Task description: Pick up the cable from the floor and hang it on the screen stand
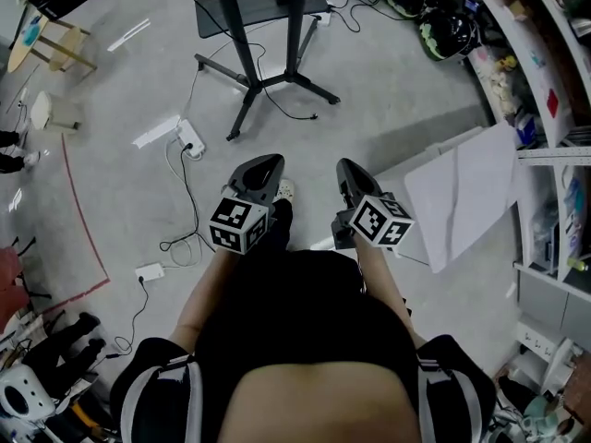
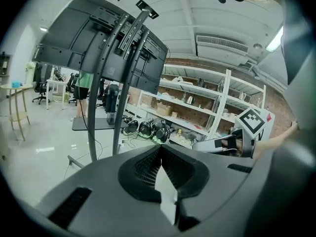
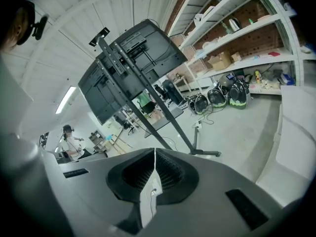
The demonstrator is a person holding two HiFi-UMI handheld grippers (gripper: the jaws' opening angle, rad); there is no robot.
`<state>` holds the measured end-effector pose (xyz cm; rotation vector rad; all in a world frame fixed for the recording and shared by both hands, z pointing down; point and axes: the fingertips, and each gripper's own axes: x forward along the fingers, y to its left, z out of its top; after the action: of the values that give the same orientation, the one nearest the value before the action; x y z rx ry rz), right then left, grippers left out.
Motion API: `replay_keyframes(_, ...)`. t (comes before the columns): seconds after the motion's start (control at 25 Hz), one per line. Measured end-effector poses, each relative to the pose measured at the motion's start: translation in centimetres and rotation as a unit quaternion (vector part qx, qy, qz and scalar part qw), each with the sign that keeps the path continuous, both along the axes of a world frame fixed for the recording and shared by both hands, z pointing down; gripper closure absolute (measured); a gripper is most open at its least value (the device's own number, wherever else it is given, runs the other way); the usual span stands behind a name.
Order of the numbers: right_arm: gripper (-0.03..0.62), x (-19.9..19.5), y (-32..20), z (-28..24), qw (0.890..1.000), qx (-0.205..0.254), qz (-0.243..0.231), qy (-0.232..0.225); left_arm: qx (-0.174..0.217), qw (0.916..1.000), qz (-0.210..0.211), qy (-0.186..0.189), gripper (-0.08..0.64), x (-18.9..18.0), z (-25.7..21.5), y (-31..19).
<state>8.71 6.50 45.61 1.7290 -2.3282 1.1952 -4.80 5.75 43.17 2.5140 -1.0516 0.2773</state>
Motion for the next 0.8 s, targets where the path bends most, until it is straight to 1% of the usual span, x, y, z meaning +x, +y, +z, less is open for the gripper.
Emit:
replay_keyframes(0.24, 0.568, -0.3, -4.8, 0.1, 1.000, -0.003, 0.005, 0.002, 0.000, 1.0000, -0.001, -0.003, 0.552, -0.7, 0.5, -5.4)
replay_keyframes(0.48, 0.568, 0.1, -8.4, 0.7, 1.000, -0.010, 0.012, 0.015, -0.002, 0.9999, 0.015, -0.006, 0.552, 0.0, 0.9, -9.0)
replay_keyframes(0.64, 0.568, 0.6, -10.1, 1.3, 0.999, -0.017, 0.031, 0.022, -0.002, 1.0000, 0.001, -0.009, 0.552, -0.7, 1.2, -10.9)
replay_keyframes(0.8, 0.568, 0.9, -10.8, 2.1, 0.999, -0.027, 0.037, 0.026, -0.013, 0.9999, -0.003, -0.006, 0.552, -1.4, 2.1, -12.3)
